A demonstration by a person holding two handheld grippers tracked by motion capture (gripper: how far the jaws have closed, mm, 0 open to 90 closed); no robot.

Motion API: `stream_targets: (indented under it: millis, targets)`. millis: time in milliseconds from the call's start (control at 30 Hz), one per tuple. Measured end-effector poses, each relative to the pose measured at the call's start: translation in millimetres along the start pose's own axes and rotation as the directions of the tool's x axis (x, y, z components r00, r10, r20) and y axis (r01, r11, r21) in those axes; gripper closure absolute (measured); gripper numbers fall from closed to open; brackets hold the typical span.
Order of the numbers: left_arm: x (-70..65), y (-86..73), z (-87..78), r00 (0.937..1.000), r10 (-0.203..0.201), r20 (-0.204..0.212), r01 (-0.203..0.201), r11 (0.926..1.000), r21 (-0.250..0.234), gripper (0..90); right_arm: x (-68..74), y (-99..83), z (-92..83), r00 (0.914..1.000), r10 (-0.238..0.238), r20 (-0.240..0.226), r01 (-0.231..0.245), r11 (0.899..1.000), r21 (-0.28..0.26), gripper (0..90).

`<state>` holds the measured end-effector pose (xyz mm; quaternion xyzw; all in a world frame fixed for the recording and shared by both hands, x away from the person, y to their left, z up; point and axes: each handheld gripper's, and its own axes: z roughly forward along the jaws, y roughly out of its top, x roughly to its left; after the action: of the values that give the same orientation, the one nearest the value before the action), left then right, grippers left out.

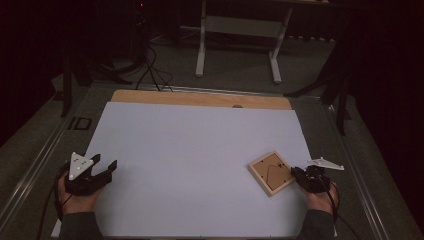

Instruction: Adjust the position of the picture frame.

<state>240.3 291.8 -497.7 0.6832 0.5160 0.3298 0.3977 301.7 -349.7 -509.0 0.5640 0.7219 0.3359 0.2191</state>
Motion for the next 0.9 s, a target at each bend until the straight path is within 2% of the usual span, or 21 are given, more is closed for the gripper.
stream_targets:
  millis: [200, 400, 633, 733, 900]
  targets:
    - [-0.4, 0.2, 0.0, 1.0, 0.001, -0.001, -0.001, 1.0, -0.002, 38.8, 9.6, 1.7, 0.9, 0.9995, -0.027, 0.015, 0.027, 1.0, 0.012, 80.3]
    - [-0.4, 0.2, 0.2, 1.0, 0.001, -0.002, -0.001, 1.0, -0.002, 38.8, 18.6, 3.7, 2.4, 0.9994, -0.022, 0.027, 0.021, 1.0, 0.022, 80.6]
    - [-0.4, 0.3, -0.1, 1.0, 0.0, -0.002, 0.0, 1.0, -0.004, 38.8, 36.4, 4.3, 4.3, 0.9985, -0.045, -0.032, 0.046, 0.998, 0.035, 81.1]
    - [-0.1, 0.3, -0.2, 1.0, -0.002, -0.001, 0.002, 1.0, -0.005, 38.8, 44.7, 4.5, 5.4, 0.9954, -0.059, -0.076, 0.063, 0.997, 0.039, 81.1]
    - [-0.6, 0.4, 0.1, 1.0, 0.001, -0.001, -0.001, 1.0, -0.004, 38.8, 58.6, 4.8, 6.7, 0.989, -0.096, -0.112, 0.102, 0.994, 0.046, 80.8]
